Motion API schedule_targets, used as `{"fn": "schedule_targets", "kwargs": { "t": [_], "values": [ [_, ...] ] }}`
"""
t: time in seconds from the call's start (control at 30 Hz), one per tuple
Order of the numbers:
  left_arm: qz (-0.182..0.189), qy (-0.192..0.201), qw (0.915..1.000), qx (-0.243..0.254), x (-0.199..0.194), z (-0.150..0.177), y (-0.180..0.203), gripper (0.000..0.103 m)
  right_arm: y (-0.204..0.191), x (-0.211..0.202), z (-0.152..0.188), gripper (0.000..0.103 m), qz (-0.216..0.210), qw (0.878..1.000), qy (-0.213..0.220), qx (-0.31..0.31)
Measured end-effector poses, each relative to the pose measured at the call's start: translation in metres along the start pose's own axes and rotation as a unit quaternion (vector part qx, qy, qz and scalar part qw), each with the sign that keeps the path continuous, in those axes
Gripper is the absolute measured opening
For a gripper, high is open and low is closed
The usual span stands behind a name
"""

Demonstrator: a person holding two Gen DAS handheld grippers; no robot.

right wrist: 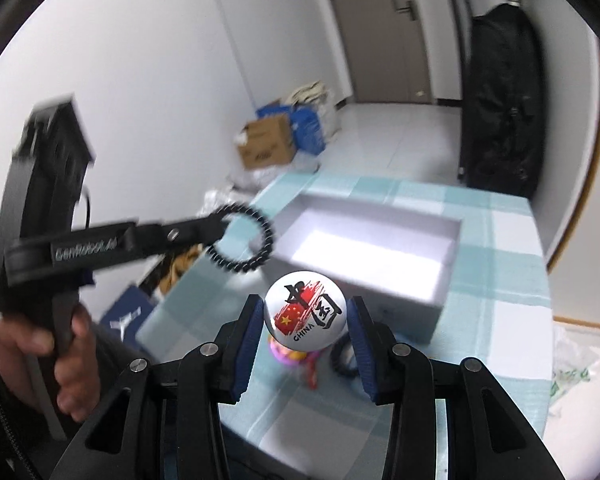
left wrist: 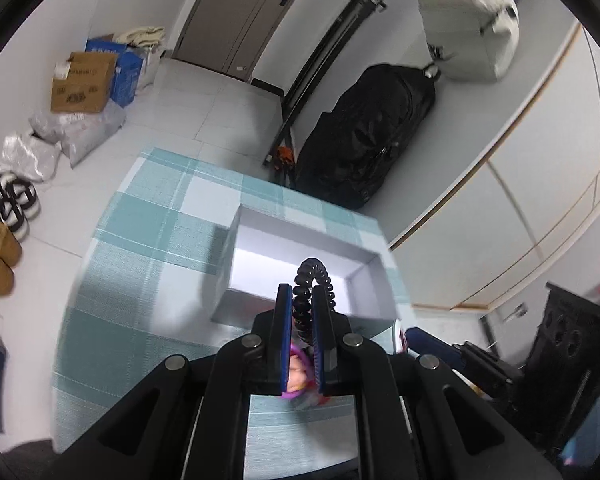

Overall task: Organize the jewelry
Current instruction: 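Carry coil and badge over the box and open both tools inside it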

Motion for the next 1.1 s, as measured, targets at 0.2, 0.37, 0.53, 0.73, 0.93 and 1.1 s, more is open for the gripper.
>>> {"fn": "schedule_targets", "kwargs": {
  "t": [0.2, 0.37, 0.53, 0.73, 0.93, 1.1],
  "values": [
    [-0.006, -0.01, 0.9999, 0.006, 0.018, -0.012, 0.009, 0.005, 0.02, -0.01, -0.024, 0.042, 0.007, 1.0, 0.021, 0.008],
    [-0.036, -0.026, 0.9988, 0.02, 0.045, -0.023, 0.013, 0.005, 0.042, 0.009, -0.047, 0.042, 0.008, 1.0, 0.009, 0.006],
    [-0.055, -0.036, 0.9969, 0.044, 0.067, -0.03, 0.019, 0.005, 0.059, 0.041, -0.05, 0.042, 0.006, 1.0, -0.017, 0.014],
    [-0.043, -0.067, 0.9963, 0.032, 0.086, -0.031, 0.013, 0.005, 0.07, 0.063, -0.046, 0.042, -0.005, 0.998, -0.045, 0.035],
    [-0.025, -0.092, 0.9952, 0.025, 0.093, -0.023, 0.011, 0.005, 0.083, 0.074, -0.04, 0.042, -0.009, 0.995, -0.078, 0.06],
    [-0.018, -0.086, 0.9951, 0.046, 0.085, -0.023, 0.02, 0.005, 0.089, 0.075, -0.043, 0.042, -0.01, 0.995, -0.074, 0.067]
  ]
}}
Point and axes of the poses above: each gripper's, at about its wrist camera, not at the fingertips, and x roughly the way its jaws point, y to its right, z to its underside, the point moved 4 cm from there along x, roughly the way its jaws point, and after that the axes turned 3 degrees about -x, right-handed, at the moved point
